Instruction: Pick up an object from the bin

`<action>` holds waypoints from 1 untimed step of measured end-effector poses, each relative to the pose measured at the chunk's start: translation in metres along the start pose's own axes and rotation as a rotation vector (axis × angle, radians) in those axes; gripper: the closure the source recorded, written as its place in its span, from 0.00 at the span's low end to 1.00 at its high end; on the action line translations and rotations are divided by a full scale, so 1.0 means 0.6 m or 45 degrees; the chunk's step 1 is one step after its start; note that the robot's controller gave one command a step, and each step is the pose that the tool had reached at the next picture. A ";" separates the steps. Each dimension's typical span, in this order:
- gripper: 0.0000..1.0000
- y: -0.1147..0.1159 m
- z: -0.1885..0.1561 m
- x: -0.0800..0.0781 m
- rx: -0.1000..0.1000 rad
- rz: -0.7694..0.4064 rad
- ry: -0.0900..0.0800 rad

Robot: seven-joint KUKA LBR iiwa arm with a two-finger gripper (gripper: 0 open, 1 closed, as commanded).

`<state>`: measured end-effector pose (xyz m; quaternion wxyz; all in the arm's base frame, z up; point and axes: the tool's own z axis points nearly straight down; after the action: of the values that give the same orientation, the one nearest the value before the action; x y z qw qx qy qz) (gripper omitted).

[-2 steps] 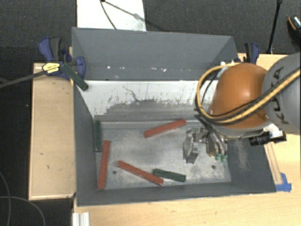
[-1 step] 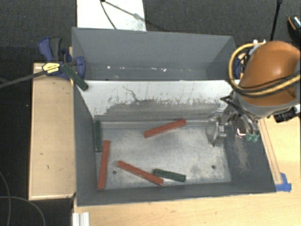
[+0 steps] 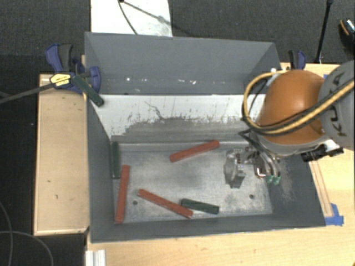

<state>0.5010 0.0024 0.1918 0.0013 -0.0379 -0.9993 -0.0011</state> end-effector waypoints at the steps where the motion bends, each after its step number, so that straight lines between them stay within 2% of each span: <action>1: 0.00 -0.004 -0.004 -0.003 0.002 0.004 -0.007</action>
Offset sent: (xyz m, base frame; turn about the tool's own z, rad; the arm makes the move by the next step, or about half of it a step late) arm 0.0000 0.0000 0.0000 0.0000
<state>0.5026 -0.0002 0.1939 -0.0014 -0.0395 -0.9992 -0.0003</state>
